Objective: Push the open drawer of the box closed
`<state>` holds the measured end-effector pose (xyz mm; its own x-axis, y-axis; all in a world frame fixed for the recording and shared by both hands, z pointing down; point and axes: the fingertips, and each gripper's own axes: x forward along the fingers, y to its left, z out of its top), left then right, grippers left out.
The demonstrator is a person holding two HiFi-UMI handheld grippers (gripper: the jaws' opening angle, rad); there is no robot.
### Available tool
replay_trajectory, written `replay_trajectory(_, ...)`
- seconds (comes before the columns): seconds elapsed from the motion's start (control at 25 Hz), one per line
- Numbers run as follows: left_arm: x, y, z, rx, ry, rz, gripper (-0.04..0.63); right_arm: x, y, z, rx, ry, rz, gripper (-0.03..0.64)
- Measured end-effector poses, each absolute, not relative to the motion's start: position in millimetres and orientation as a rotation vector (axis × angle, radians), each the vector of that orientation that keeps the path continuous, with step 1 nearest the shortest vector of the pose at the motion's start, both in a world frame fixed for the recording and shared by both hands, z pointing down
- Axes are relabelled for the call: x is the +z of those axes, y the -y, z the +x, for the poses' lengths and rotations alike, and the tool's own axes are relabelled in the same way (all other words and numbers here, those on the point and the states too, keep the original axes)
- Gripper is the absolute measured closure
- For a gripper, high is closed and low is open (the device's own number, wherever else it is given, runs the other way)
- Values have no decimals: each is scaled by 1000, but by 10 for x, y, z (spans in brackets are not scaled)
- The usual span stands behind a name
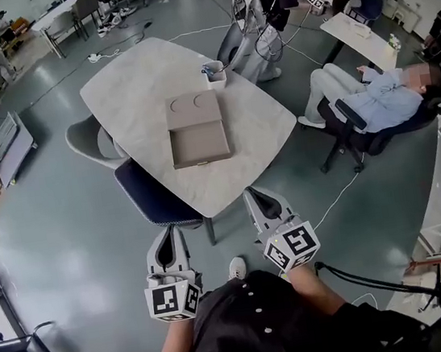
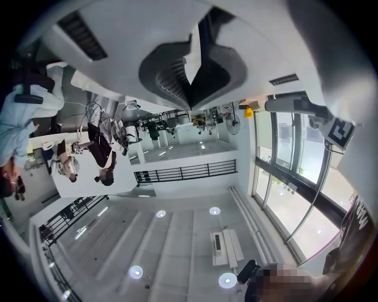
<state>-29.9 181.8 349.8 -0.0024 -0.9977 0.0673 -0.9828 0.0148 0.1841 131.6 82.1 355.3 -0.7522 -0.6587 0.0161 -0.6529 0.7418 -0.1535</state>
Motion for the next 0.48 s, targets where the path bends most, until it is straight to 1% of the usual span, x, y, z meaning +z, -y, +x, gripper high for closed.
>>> replay_trajectory(0.24,3387,-1639,-326,-139,2127,2089,577,3517,-645,1283,-229,-2906,-1067,620)
replay_trajectory(0.48,3548,-1580,-430,-123,2114,2053,577,3624,-552,1139,-255,-2941,-1054,620)
